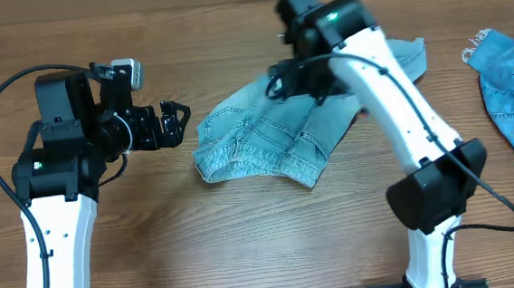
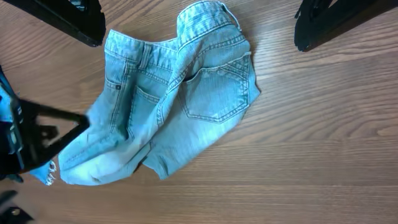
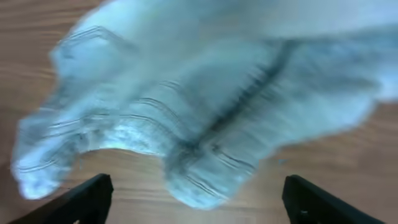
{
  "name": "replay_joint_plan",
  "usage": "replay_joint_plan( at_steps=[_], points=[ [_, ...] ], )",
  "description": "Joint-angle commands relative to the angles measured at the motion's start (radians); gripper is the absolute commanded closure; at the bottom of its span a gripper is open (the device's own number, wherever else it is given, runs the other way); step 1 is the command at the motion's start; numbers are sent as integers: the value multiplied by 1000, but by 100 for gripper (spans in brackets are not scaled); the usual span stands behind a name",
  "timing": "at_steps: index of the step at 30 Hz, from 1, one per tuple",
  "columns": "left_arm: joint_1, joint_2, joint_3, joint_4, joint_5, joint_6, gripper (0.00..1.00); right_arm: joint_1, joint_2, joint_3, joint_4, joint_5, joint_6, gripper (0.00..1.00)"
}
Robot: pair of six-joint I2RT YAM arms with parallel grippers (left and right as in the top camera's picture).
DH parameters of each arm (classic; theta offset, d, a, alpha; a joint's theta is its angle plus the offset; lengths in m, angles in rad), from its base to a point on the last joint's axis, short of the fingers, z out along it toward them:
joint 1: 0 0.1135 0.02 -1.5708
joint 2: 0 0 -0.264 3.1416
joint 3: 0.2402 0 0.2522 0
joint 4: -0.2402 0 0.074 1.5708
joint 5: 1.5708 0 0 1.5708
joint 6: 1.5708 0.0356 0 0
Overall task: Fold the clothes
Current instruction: 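Carry the shorts leftward with the right gripper and lower them to the table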
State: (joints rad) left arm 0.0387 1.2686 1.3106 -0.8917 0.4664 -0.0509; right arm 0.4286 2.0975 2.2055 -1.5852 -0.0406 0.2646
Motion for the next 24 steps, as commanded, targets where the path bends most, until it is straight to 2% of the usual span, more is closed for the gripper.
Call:
replay_joint_plan(
  at_steps=[1, 4, 8, 12, 13, 15, 18, 19, 22, 24],
  points=[
    [-6, 3, 26, -2, -5, -9, 0, -64, -43, -53, -12, -31, 47, 7],
    [-6, 3, 26, -3, -6, -9, 0, -98, -43, -215, 43, -97, 42, 9],
    [-6, 3, 26, -1, -6, -9, 0, -85, -43, -430, 168, -175, 19, 7],
    [-6, 3, 26, -2, -6, -9, 0, -63, -43, -597, 275, -179, 48, 7],
    [-6, 3, 26, -2, -6, -9, 0, -63, -43, -630, 302, -183, 51, 10],
    [-6, 3, 26, 0, -6, -9, 0, -63, -43, -656, 324, -182, 50, 29],
    [-6, 3, 26, 3, -6, -9, 0, -63, -58, -651, 333, -182, 43, 69],
    [-6, 3, 26, 4, -6, -8, 0, -63, -69, -647, 331, -182, 43, 77],
    [-6, 3, 26, 6, -6, -9, 0, -63, -127, -627, 315, -179, 43, 91],
    [-6, 3, 26, 6, -6, -9, 0, -63, -201, -598, 301, -164, 43, 96]
  ],
)
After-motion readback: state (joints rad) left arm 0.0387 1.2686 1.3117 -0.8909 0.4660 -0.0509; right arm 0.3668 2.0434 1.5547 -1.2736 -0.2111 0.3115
